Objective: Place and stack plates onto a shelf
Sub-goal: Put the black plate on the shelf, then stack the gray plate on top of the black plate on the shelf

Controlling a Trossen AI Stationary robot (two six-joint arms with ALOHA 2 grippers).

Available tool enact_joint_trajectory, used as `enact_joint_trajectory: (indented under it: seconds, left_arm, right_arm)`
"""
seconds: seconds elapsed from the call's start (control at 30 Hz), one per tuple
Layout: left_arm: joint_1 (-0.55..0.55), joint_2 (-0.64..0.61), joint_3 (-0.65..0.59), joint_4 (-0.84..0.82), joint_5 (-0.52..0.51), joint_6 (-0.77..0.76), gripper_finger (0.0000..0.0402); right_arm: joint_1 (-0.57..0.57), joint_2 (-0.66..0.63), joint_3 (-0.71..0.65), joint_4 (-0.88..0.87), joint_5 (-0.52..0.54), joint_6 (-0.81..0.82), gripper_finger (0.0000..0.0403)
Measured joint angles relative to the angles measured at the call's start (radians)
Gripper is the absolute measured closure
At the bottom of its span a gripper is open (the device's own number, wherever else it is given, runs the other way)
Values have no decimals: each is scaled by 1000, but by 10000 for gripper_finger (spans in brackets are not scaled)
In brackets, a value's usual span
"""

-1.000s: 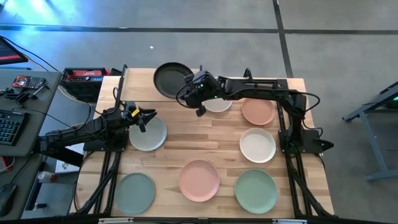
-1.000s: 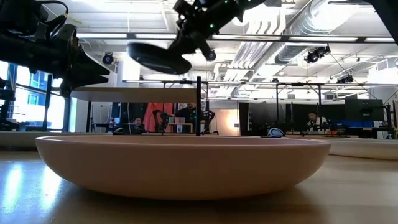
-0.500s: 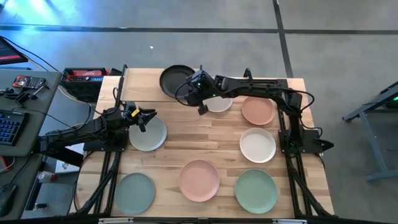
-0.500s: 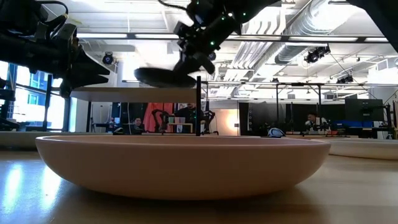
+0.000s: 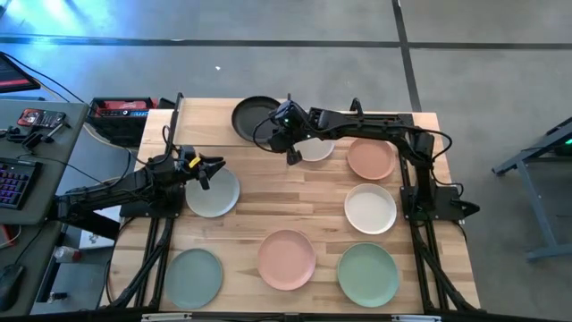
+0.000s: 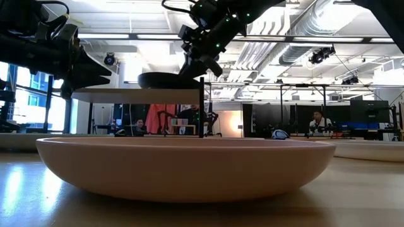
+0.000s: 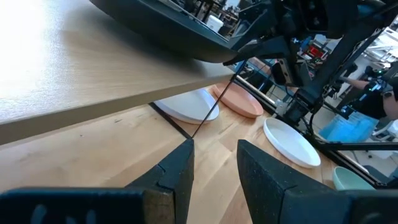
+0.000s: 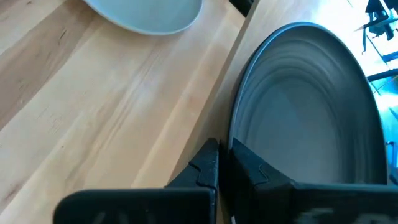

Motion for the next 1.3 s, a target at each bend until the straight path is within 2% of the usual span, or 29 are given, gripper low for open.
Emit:
enact_joint_trajectory:
  seconds: [0.4, 0.77, 1.1, 1.3]
  left_arm:
    - [0, 0, 0, 0, 0, 0, 291]
    - [0, 0, 0, 0, 0, -13, 291]
    - [0, 0, 0, 0, 0, -93, 291]
    - [0, 0, 0, 6, 24, -150, 291]
  right_arm:
    - [1, -1, 0, 0, 21, -32, 399]
    - [1, -3, 0, -3, 22, -27, 331]
    - [36, -38, 0, -3, 26, 5, 323]
    - [68, -51, 0, -4, 117, 26, 323]
